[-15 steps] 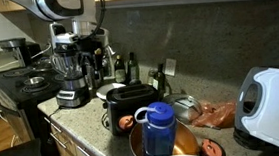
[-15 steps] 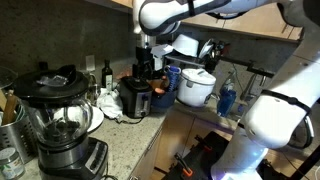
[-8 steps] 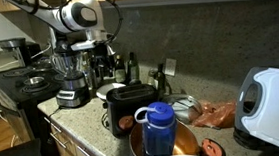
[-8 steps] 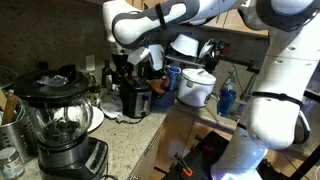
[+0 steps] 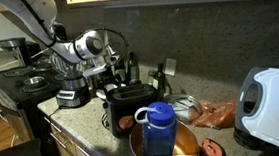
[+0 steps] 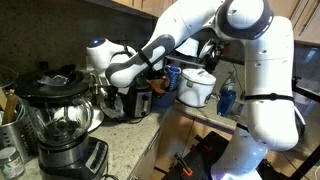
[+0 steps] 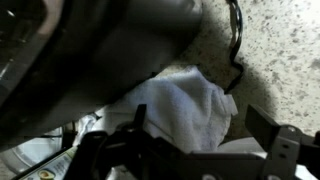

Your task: Clean the plate with the towel and move it a bit

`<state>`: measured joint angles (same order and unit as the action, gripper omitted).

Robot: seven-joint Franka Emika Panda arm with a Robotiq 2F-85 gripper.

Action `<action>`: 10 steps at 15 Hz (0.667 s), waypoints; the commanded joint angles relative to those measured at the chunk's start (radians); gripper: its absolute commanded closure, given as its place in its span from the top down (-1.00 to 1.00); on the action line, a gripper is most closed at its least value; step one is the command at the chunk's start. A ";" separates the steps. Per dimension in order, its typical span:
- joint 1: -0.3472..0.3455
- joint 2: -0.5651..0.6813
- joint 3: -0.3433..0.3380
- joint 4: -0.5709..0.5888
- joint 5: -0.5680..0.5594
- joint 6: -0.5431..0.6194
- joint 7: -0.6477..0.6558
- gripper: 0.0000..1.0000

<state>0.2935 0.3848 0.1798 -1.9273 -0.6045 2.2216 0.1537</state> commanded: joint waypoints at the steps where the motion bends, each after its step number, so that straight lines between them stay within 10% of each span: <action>1: 0.056 0.078 -0.069 0.019 -0.147 0.109 0.133 1.00; 5: 0.090 0.126 -0.113 0.033 -0.278 0.148 0.259 0.90; 6: 0.095 0.130 -0.117 0.034 -0.304 0.146 0.283 0.45; 10: 0.098 0.123 -0.115 0.030 -0.361 0.136 0.352 0.02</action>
<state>0.3751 0.5123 0.0775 -1.9057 -0.9216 2.3638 0.4454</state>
